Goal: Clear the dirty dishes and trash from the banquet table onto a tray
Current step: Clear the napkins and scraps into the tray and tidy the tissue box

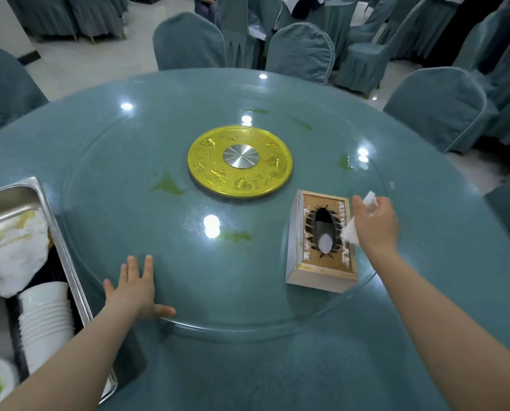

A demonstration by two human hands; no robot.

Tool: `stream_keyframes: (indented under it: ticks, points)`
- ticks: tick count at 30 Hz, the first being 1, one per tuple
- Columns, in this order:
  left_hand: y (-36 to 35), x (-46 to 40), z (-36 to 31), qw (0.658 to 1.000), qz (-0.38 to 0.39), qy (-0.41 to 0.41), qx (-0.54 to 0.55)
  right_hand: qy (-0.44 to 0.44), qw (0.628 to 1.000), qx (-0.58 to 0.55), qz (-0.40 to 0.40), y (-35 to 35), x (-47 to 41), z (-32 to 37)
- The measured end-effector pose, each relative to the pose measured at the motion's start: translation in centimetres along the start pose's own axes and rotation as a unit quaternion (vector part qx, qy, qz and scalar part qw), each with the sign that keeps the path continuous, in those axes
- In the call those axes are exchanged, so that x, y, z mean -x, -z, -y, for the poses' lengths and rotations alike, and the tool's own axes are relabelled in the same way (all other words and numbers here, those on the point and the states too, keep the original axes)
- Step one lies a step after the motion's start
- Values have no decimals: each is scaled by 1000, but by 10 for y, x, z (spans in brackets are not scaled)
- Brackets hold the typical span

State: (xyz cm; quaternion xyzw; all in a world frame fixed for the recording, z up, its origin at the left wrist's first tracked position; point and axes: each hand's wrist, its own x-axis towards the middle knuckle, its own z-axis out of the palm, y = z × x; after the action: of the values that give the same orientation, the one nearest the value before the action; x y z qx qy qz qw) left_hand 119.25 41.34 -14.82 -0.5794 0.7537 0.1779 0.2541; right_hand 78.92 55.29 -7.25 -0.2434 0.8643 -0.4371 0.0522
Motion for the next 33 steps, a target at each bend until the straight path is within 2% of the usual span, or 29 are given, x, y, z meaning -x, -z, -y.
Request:
stream_keyframes:
  ticks: [4,7,9,11,15,17,19,24,28,33]
  points:
    - [0,2,-5,1000,1,2,-5,38,994,106,1,5,-13,-4]
    - [-2,2,-8,1000,5,1,-6,94,979,141,111,-8,-15,-8]
    - [-4,3,-8,1000,6,0,-1,121,943,242,195,-19,-14,-7]
    - [-6,2,-7,1000,7,1,0,143,894,351,238,-33,-13,-7]
    - [-5,0,-9,1000,5,4,-8,157,820,491,247,-49,-11,-1]
    - [-3,0,-11,1000,5,5,-19,154,797,530,245,-54,-12,2]
    - [-2,0,-13,1000,9,8,-28,152,797,534,239,-59,-13,3]
    - [-1,-1,-11,999,10,8,-32,159,831,489,213,-63,-11,-1]
    - [-4,-1,-10,1000,4,4,-23,187,826,499,184,-65,-8,-5]
    - [-6,-4,-9,1000,-6,1,-11,186,829,494,187,-66,-8,-4]
